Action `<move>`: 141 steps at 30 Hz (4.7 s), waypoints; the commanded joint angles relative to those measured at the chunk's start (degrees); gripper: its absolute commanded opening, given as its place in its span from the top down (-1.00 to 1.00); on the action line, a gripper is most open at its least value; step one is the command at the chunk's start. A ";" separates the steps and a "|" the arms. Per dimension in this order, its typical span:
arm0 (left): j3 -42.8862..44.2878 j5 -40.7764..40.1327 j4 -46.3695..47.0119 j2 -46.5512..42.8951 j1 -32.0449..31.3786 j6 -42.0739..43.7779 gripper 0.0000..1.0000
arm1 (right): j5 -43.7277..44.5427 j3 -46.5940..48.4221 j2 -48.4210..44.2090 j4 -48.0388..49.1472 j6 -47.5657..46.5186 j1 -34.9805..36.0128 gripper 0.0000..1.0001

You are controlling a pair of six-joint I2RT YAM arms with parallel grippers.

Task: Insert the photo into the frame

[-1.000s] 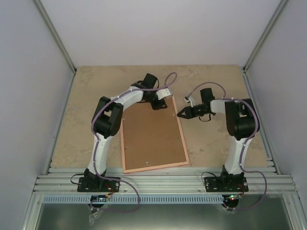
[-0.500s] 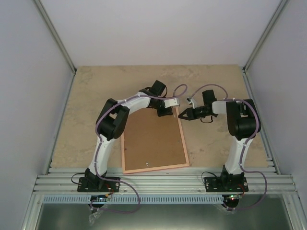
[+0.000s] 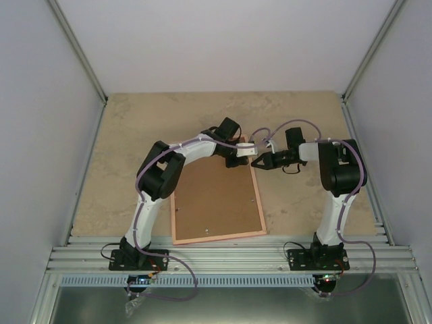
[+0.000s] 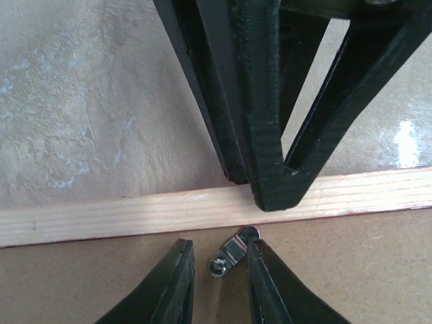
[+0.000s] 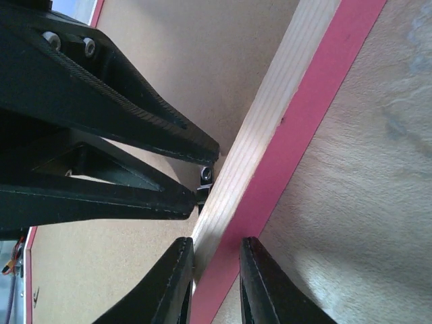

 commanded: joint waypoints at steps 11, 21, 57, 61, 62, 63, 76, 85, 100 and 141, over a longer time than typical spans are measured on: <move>-3.17 -6.22 1.25 2.88 -1.30 -3.12 0.79 | 3.03 -2.51 2.54 -1.10 0.76 -0.07 0.61; -4.51 -11.25 7.47 2.05 -1.15 -9.85 0.70 | 3.01 -1.44 1.69 -1.42 0.88 -0.33 0.60; -24.15 -4.41 2.61 -17.24 -16.86 -7.39 0.55 | -2.64 -11.38 -9.80 -5.20 -3.01 -2.51 0.36; -24.65 -2.33 1.58 -17.90 -16.86 -10.09 0.55 | -0.76 -11.72 -11.28 -4.49 -1.88 -1.78 0.37; -24.93 -1.94 1.79 -17.86 -16.86 -10.74 0.54 | -0.45 -11.75 -11.40 -4.24 -1.67 -1.67 0.36; -25.43 -1.89 2.25 -17.71 -16.86 -11.49 0.53 | 0.08 -11.75 -11.35 -4.15 -1.40 -1.33 0.34; -24.15 -0.84 2.19 -11.41 -16.86 -13.37 0.53 | 4.69 -11.85 -5.70 -1.98 -0.82 -0.31 0.38; -22.60 -2.65 2.40 -9.07 -16.86 -10.91 0.65 | 6.00 -11.70 -4.02 -2.08 -0.42 -0.23 0.50; -18.80 -1.41 -0.83 -10.09 -13.94 -6.91 0.50 | 6.33 -11.26 -4.62 -1.99 -0.61 -0.23 0.56; -30.27 -5.36 -2.20 -38.75 4.83 -18.40 -0.32 | 29.85 -10.65 -14.50 -3.13 -9.55 6.06 -0.22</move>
